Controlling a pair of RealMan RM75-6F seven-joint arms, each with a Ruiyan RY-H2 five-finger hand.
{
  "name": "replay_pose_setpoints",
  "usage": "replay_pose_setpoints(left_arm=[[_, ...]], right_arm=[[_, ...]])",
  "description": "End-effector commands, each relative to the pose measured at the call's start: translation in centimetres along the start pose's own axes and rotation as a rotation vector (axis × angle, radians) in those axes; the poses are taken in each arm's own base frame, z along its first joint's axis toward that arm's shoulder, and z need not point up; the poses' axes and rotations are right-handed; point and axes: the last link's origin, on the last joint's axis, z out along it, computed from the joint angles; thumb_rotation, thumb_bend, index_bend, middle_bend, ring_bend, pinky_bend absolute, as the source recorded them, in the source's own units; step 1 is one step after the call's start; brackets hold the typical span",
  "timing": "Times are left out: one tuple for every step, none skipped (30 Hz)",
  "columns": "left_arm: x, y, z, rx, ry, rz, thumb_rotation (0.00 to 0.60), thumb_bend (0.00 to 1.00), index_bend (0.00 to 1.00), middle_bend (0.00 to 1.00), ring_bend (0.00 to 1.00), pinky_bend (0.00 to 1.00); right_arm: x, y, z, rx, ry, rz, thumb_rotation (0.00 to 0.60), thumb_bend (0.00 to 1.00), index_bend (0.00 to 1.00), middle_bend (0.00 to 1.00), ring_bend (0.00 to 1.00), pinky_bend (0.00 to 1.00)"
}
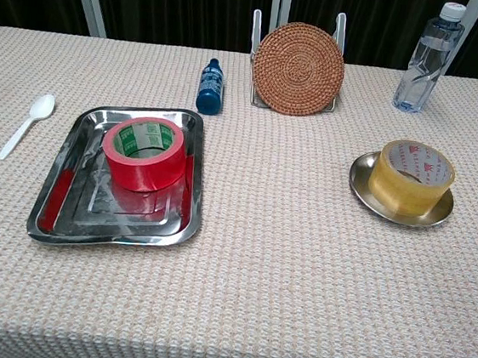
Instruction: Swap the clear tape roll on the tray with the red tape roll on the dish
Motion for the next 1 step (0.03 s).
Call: replay_pose_setpoints(left_arm=[[-0.40,-0.36,-0.89,-0.002,-0.013,-0.004,0.600,0.15,0.07,0.03,0.00,0.15]], right_arm=[[-0.63,-0.69,-0.27,0.017,-0.043,0.005,0.600,0.00,0.00,0.00,0.00,0.00]])
